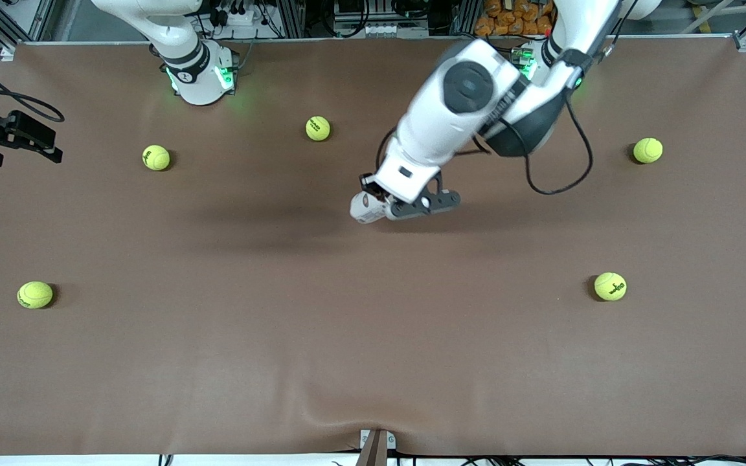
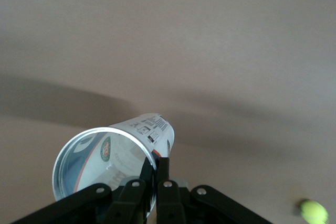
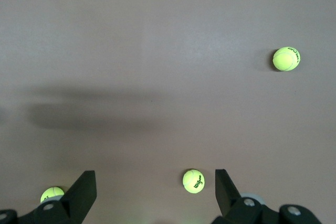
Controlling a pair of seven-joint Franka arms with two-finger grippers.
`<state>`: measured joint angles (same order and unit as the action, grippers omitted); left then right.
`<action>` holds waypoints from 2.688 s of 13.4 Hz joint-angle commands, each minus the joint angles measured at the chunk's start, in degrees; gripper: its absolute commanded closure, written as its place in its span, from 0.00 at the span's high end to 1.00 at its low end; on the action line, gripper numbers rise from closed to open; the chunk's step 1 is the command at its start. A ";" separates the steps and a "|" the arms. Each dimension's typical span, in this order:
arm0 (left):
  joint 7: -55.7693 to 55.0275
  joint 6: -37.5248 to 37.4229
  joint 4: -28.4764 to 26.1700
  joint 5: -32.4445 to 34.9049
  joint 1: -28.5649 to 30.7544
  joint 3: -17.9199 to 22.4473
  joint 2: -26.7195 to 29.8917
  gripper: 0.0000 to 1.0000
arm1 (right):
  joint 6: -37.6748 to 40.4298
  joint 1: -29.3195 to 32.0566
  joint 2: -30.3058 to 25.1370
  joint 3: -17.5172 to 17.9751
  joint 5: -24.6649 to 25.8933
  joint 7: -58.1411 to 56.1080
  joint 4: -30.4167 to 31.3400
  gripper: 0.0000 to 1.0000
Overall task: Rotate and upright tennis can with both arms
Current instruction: 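Lift the can's open end with the left gripper, tilting it upright, then lower the upright can onto the table with the left gripper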
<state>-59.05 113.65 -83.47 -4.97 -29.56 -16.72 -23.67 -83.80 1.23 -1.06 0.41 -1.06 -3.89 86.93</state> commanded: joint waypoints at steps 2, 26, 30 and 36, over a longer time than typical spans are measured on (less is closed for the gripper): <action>-5.36 -7.90 4.55 7.68 -4.27 1.16 -1.65 0.00 | 0.22 -0.52 -0.70 -0.05 0.36 1.08 0.08 1.00; -15.31 -4.75 7.19 17.36 -14.12 4.41 -11.93 0.00 | 0.22 -1.14 -1.31 -0.05 0.97 0.99 0.87 1.00; -15.48 -4.67 7.27 17.36 -14.12 4.41 -12.28 0.12 | 0.22 -1.14 -1.14 -0.05 0.97 0.99 0.87 1.00; -15.84 -4.58 7.36 17.36 -14.04 4.32 -12.11 0.26 | 0.30 -1.14 -1.14 -0.05 0.97 1.08 0.96 1.00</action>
<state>-73.17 109.08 -77.85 10.71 -42.87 -12.75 -35.06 -83.72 0.65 -1.09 0.43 -1.04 -3.89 86.96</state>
